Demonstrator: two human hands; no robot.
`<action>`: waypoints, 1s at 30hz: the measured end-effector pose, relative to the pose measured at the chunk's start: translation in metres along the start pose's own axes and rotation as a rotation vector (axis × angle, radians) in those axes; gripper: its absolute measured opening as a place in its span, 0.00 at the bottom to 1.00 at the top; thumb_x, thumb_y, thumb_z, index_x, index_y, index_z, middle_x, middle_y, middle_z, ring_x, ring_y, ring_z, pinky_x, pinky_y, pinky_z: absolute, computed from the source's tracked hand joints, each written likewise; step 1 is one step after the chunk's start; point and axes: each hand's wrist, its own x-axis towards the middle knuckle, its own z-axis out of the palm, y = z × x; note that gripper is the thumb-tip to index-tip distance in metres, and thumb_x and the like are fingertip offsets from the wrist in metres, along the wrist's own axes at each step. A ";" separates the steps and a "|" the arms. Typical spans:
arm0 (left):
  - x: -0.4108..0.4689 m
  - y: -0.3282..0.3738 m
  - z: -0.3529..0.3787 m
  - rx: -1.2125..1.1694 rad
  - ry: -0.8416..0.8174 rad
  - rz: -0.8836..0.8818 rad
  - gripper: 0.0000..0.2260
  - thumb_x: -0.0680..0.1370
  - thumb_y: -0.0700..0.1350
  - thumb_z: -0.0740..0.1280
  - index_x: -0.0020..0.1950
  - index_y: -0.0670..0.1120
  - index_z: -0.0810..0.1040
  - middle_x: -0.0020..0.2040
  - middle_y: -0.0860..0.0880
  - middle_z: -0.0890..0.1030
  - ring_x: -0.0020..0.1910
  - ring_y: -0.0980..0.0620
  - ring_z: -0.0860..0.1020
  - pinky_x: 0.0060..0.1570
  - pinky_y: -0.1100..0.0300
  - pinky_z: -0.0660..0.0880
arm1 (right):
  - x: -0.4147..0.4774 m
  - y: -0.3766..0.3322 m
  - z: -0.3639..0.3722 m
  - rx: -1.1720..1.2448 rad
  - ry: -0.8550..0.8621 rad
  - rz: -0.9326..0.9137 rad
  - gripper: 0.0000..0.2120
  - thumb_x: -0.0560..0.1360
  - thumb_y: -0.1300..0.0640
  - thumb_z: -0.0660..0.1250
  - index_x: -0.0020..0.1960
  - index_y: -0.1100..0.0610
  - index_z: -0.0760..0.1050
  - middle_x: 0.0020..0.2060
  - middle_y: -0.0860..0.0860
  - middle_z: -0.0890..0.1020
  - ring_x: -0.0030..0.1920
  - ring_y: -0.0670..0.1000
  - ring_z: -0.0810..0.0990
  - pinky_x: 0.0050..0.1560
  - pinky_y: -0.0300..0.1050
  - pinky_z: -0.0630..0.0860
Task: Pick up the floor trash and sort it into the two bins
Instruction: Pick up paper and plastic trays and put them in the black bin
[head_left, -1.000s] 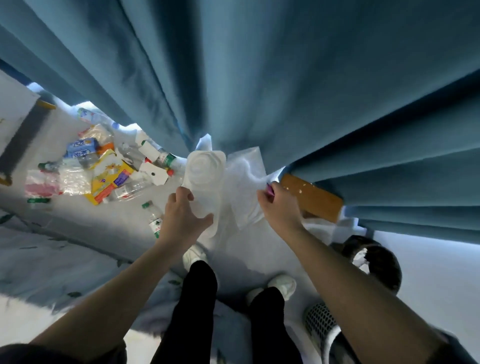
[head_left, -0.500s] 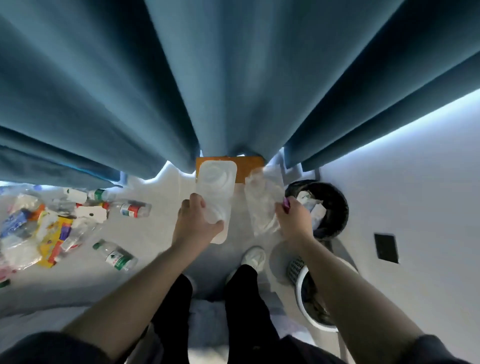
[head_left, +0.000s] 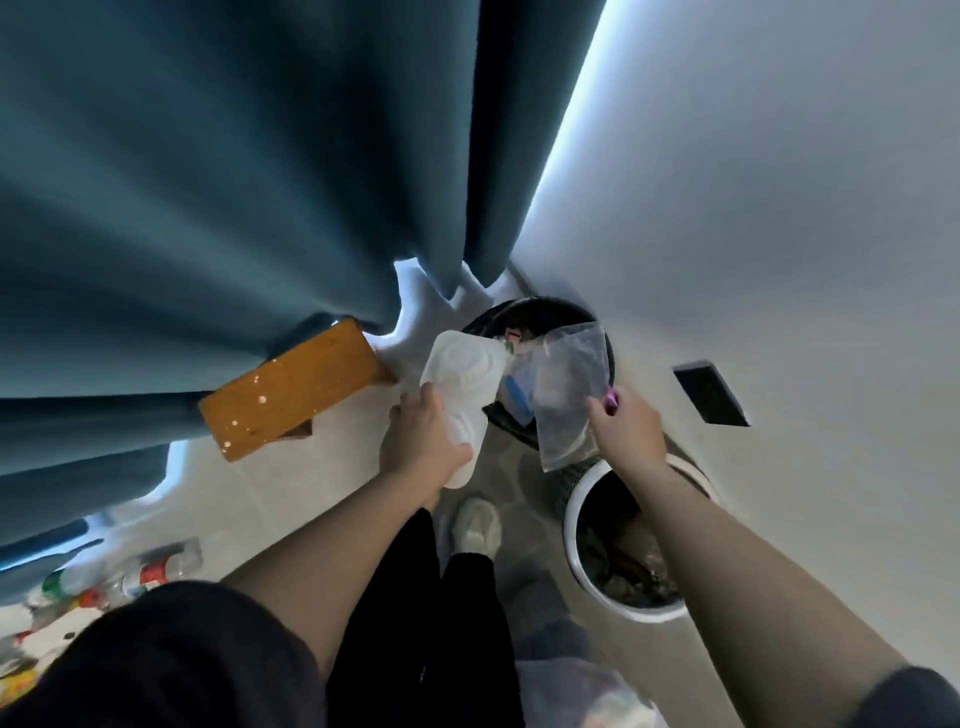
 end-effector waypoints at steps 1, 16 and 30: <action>0.021 0.006 0.013 0.039 -0.009 0.033 0.29 0.67 0.50 0.74 0.61 0.44 0.64 0.60 0.44 0.69 0.58 0.43 0.70 0.48 0.52 0.74 | 0.014 0.010 0.008 0.021 0.006 0.013 0.11 0.78 0.52 0.61 0.42 0.59 0.72 0.35 0.52 0.76 0.36 0.51 0.73 0.37 0.46 0.68; 0.202 0.071 0.184 0.416 -0.014 0.307 0.25 0.72 0.51 0.70 0.62 0.45 0.63 0.60 0.41 0.69 0.60 0.43 0.68 0.46 0.54 0.71 | 0.131 0.112 0.103 0.151 0.068 0.055 0.15 0.78 0.51 0.62 0.35 0.54 0.65 0.30 0.48 0.71 0.31 0.47 0.68 0.35 0.47 0.67; 0.197 -0.008 0.106 0.801 0.084 0.625 0.33 0.75 0.57 0.64 0.76 0.48 0.56 0.78 0.43 0.45 0.77 0.44 0.42 0.72 0.40 0.40 | 0.159 0.040 0.127 0.357 0.032 0.114 0.15 0.78 0.54 0.61 0.34 0.53 0.62 0.32 0.47 0.69 0.32 0.46 0.67 0.32 0.43 0.63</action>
